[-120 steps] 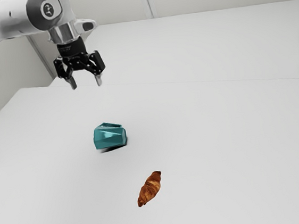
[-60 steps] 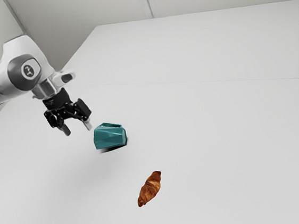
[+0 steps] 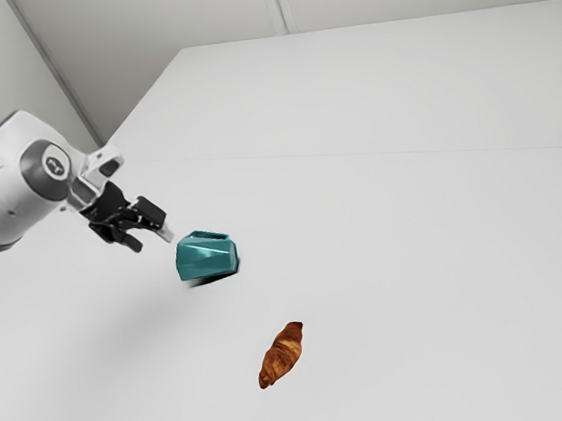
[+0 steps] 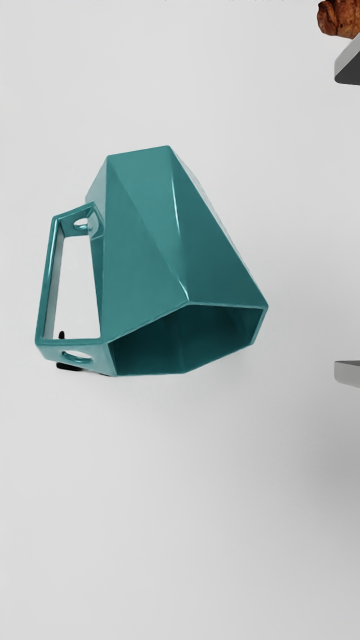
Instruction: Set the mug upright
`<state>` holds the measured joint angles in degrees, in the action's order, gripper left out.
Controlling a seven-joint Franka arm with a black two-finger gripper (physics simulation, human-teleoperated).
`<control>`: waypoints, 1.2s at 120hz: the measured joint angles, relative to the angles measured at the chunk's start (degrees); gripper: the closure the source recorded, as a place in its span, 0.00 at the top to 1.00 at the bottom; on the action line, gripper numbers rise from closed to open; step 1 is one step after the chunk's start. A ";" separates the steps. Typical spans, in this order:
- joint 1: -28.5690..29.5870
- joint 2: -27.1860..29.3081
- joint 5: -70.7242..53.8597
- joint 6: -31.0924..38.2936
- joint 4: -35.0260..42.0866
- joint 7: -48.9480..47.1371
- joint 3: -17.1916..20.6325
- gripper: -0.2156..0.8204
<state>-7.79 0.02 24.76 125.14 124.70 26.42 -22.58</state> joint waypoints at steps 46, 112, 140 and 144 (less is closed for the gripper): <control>0.62 -5.28 8.85 3.01 0.12 11.18 0.00 0.79; 2.48 -11.98 22.49 3.16 -2.84 24.81 0.14 0.79; 2.41 -13.57 27.69 1.70 -2.95 28.72 0.17 0.79; 2.41 -13.78 28.52 1.34 -2.95 29.21 0.17 0.79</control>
<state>-5.37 -13.76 53.28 126.47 121.75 55.63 -22.41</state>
